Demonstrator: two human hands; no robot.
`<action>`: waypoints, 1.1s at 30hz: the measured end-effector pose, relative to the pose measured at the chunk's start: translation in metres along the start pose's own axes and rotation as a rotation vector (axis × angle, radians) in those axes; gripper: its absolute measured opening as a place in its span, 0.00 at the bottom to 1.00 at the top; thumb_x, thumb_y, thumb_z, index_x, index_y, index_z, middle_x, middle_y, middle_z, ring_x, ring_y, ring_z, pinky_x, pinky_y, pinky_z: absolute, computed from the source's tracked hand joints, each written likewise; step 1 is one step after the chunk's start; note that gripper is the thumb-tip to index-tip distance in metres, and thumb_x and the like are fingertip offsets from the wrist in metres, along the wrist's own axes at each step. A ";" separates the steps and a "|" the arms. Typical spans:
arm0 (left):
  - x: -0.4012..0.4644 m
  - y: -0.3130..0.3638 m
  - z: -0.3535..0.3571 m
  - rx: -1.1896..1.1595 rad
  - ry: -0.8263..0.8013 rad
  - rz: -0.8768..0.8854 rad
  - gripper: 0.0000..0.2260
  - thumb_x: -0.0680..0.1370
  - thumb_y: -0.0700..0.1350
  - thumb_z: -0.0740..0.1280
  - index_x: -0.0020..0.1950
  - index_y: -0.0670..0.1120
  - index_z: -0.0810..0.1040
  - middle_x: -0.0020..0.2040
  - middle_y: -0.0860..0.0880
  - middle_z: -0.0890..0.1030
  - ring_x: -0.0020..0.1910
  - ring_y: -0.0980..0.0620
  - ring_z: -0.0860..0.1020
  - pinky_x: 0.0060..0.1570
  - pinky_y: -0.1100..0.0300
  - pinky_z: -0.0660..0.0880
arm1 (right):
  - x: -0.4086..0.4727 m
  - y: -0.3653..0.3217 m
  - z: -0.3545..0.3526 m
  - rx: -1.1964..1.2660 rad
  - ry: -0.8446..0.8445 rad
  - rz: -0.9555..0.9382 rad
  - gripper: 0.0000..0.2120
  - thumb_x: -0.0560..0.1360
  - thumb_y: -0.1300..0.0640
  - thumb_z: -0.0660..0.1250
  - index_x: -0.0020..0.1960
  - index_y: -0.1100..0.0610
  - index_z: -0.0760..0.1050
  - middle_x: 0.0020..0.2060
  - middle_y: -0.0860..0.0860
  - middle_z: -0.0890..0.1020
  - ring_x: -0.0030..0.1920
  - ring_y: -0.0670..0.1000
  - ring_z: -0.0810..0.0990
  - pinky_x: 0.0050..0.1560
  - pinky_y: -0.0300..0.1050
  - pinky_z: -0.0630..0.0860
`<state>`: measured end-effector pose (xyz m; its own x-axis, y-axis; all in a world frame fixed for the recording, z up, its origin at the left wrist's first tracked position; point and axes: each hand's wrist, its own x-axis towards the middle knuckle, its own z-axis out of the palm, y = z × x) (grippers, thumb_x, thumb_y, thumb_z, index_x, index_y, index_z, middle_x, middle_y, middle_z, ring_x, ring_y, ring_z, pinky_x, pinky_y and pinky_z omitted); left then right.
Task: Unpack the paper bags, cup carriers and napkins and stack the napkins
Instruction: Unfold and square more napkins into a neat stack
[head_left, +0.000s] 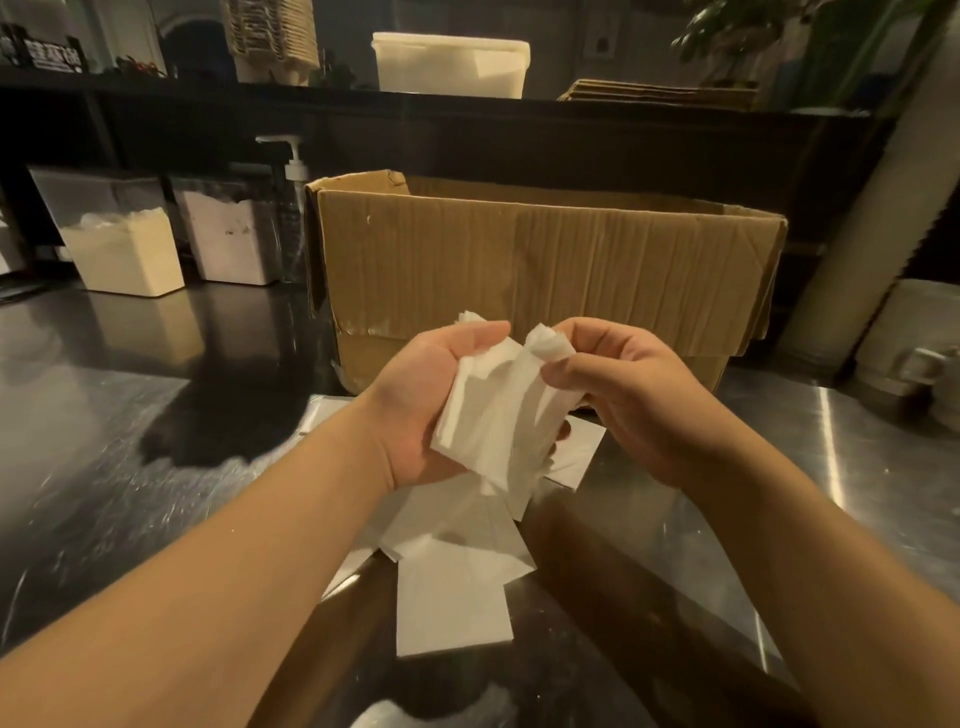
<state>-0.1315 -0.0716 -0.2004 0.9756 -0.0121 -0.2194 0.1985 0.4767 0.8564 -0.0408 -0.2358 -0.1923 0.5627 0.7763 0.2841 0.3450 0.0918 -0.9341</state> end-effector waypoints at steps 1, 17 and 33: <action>0.001 -0.003 0.001 0.006 -0.021 -0.008 0.22 0.81 0.57 0.61 0.60 0.43 0.85 0.55 0.39 0.83 0.49 0.38 0.82 0.54 0.44 0.79 | -0.001 0.000 0.001 -0.024 0.020 0.010 0.02 0.74 0.60 0.70 0.43 0.56 0.80 0.46 0.60 0.83 0.46 0.57 0.81 0.52 0.60 0.79; 0.007 -0.009 0.002 -0.213 -0.013 -0.038 0.23 0.81 0.62 0.63 0.61 0.45 0.81 0.51 0.42 0.81 0.51 0.44 0.79 0.54 0.50 0.76 | -0.002 0.013 0.008 -0.556 -0.015 -0.154 0.19 0.69 0.38 0.74 0.57 0.39 0.74 0.57 0.37 0.71 0.64 0.45 0.71 0.57 0.38 0.78; 0.005 -0.006 0.000 -0.203 0.062 -0.010 0.22 0.80 0.60 0.63 0.63 0.45 0.80 0.47 0.43 0.82 0.47 0.45 0.81 0.45 0.53 0.80 | -0.002 0.018 0.018 -0.784 -0.036 -0.257 0.13 0.75 0.37 0.69 0.57 0.39 0.78 0.55 0.35 0.72 0.61 0.46 0.69 0.63 0.54 0.73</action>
<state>-0.1282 -0.0749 -0.2063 0.9648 0.0335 -0.2608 0.1786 0.6446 0.7434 -0.0488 -0.2247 -0.2137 0.3751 0.8110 0.4490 0.8914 -0.1826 -0.4149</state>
